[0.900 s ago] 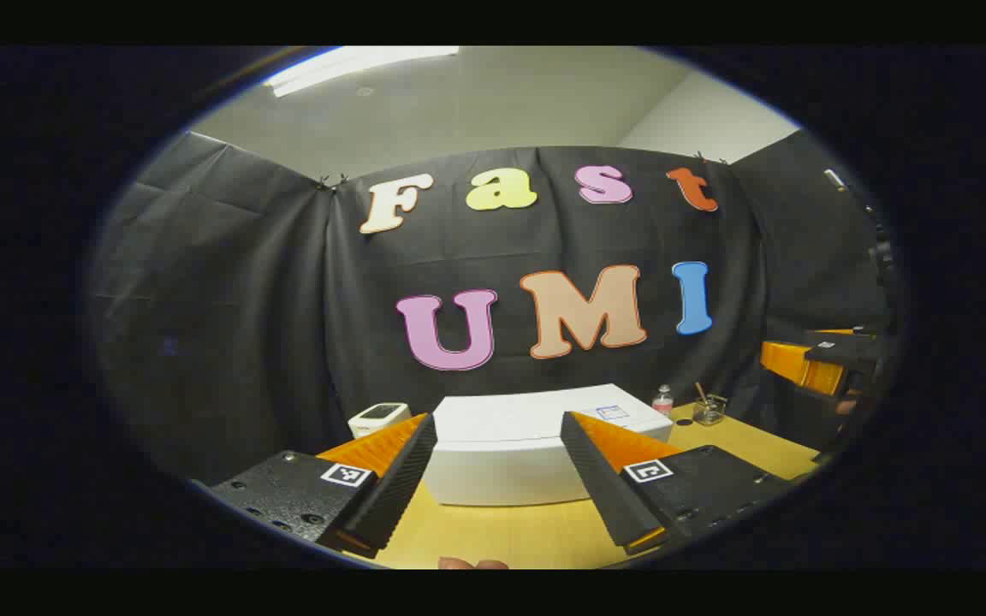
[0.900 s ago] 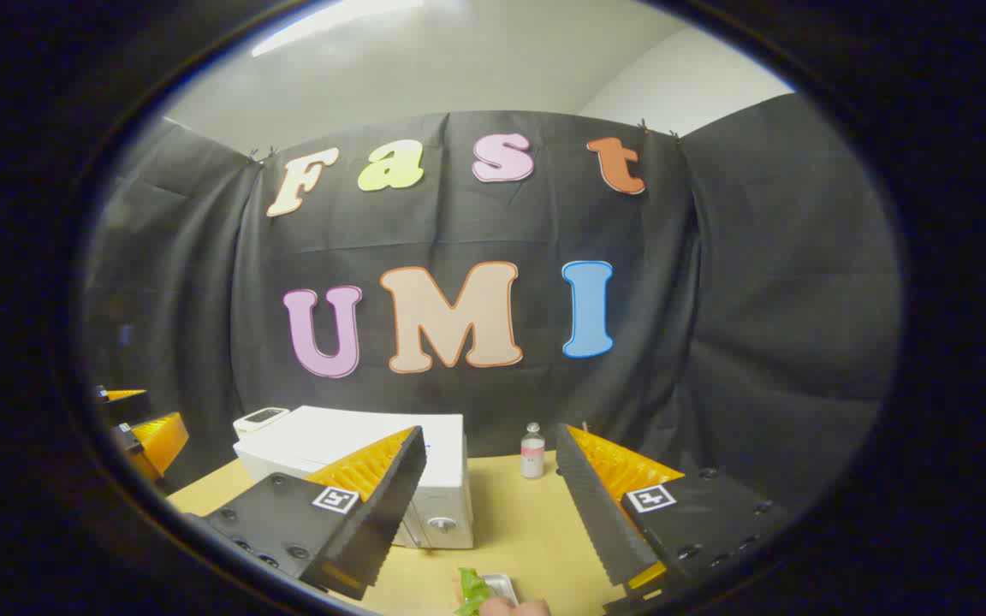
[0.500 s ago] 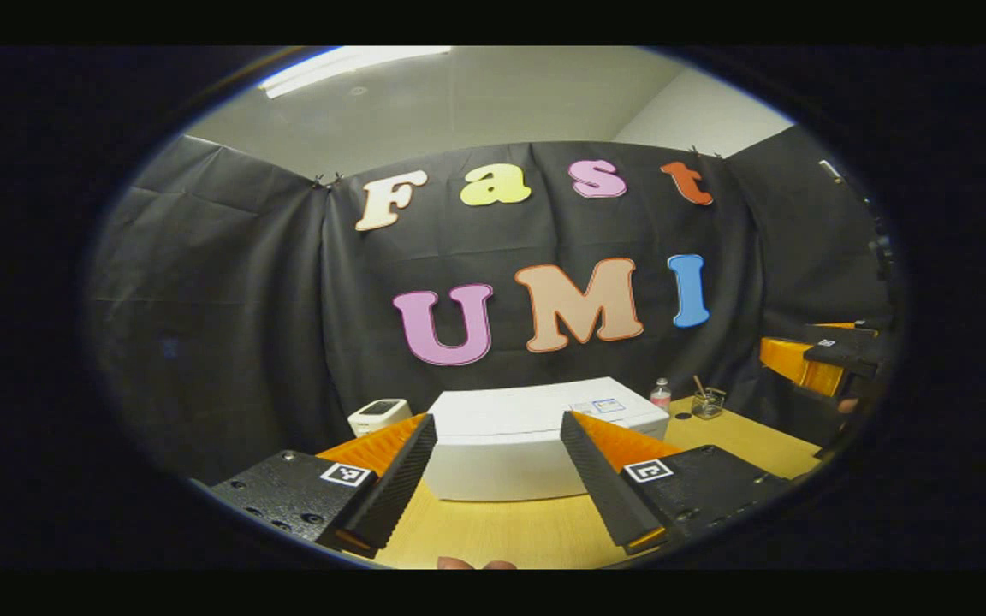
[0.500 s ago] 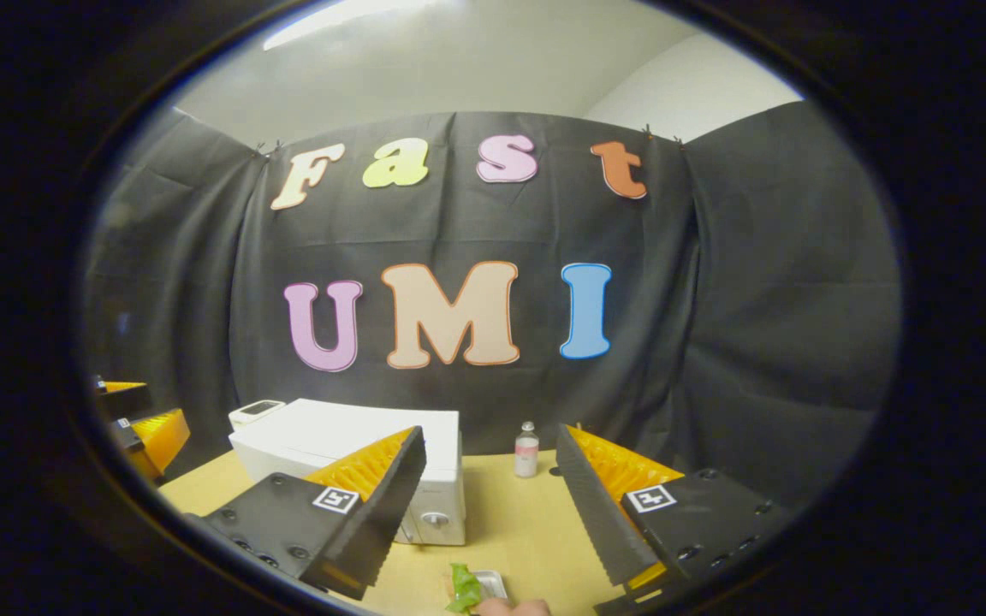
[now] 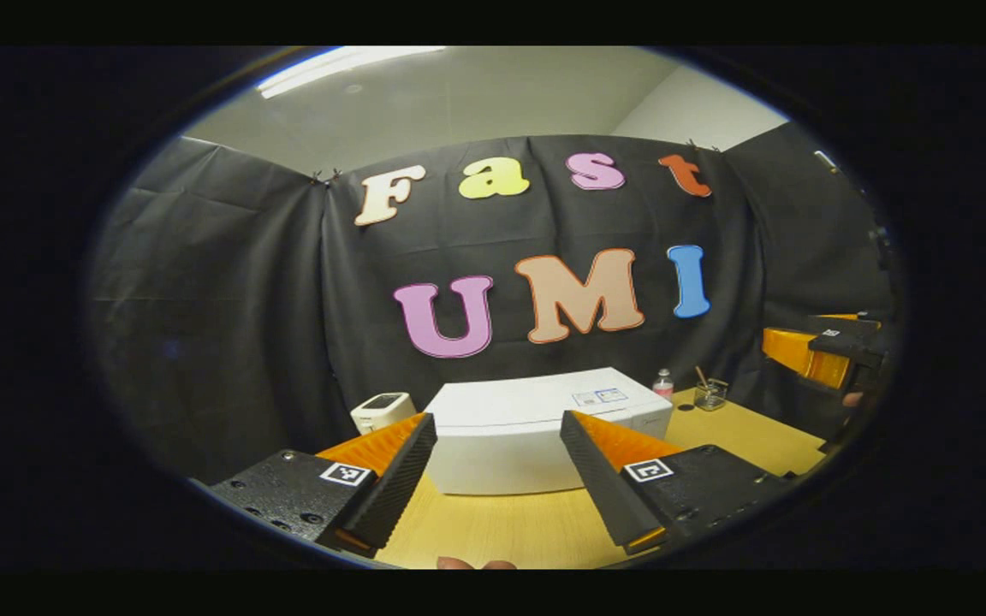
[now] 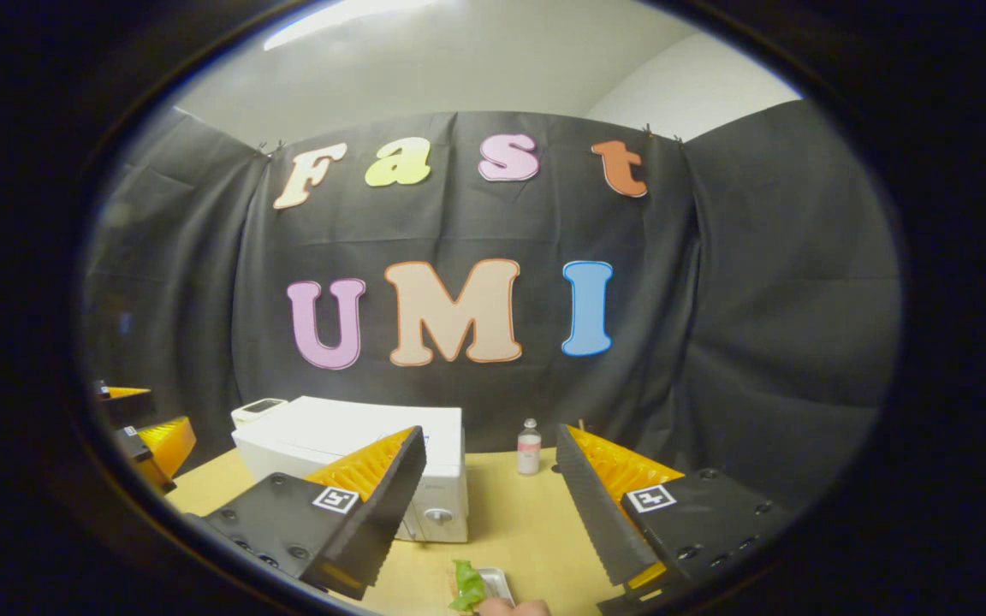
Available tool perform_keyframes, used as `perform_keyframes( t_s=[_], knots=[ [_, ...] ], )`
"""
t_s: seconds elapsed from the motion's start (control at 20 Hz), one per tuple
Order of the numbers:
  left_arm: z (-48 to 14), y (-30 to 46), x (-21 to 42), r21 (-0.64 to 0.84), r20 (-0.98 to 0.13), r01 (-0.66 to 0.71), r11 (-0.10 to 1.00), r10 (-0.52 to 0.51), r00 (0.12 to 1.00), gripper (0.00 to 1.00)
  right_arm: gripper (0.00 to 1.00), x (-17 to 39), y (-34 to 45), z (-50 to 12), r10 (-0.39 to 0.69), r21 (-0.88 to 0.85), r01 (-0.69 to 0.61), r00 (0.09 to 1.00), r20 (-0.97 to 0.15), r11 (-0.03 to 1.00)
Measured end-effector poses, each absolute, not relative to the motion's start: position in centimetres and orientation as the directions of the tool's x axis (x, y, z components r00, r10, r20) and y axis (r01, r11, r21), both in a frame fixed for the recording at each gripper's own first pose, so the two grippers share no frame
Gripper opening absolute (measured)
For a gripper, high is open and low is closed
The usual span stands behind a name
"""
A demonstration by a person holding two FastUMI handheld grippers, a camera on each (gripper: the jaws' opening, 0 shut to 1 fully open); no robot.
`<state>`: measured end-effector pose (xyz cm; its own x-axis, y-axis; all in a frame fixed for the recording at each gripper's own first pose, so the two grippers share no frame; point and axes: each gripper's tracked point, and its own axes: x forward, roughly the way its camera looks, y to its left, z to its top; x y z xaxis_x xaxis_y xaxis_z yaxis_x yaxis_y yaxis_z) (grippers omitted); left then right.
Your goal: Open the microwave oven with the left hand, put the food in, and close the microwave oven.
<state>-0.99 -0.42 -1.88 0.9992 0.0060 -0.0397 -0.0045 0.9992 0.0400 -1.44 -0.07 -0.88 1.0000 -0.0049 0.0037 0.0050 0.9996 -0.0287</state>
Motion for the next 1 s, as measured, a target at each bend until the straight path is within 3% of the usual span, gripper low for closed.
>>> perform_keyframes(
  t_s=[0.3,0.5,0.6,0.75,1.0],
  knots=[
    [-3.0,-0.4,-1.1,0.046,-0.058,-0.009,0.999,0.012,0.998,0.95,0.96,-1.8,0.0,-0.7,-0.006,-0.044,0.007,1.0,0.02,0.999],
    [-4.3,-1.1,-0.7,0.023,-0.078,0.0,1.0,0.002,0.997,0.92,0.96,-2.0,-0.5,-1.3,-0.016,-0.028,0.016,1.0,0.003,0.999],
    [-5.9,-1.7,-0.3,0.02,-0.098,0.011,1.0,-0.008,0.995,0.89,0.96,-2.2,-1.1,-1.2,-0.026,-0.035,0.026,1.0,0.002,0.999],
    [-8.1,-2.9,1.1,0.017,-0.112,0.032,0.999,-0.03,0.993,0.95,0.96,-2.5,-1.9,-1.6,-0.041,-0.051,0.041,0.999,-0.005,0.998],
    [-14.4,-6.7,5.2,0.014,-0.162,0.106,0.994,-0.102,0.982,0.93,0.96,-3.2,-3.8,-2.1,-0.079,-0.059,0.077,0.997,-0.022,0.995]
  ],
)
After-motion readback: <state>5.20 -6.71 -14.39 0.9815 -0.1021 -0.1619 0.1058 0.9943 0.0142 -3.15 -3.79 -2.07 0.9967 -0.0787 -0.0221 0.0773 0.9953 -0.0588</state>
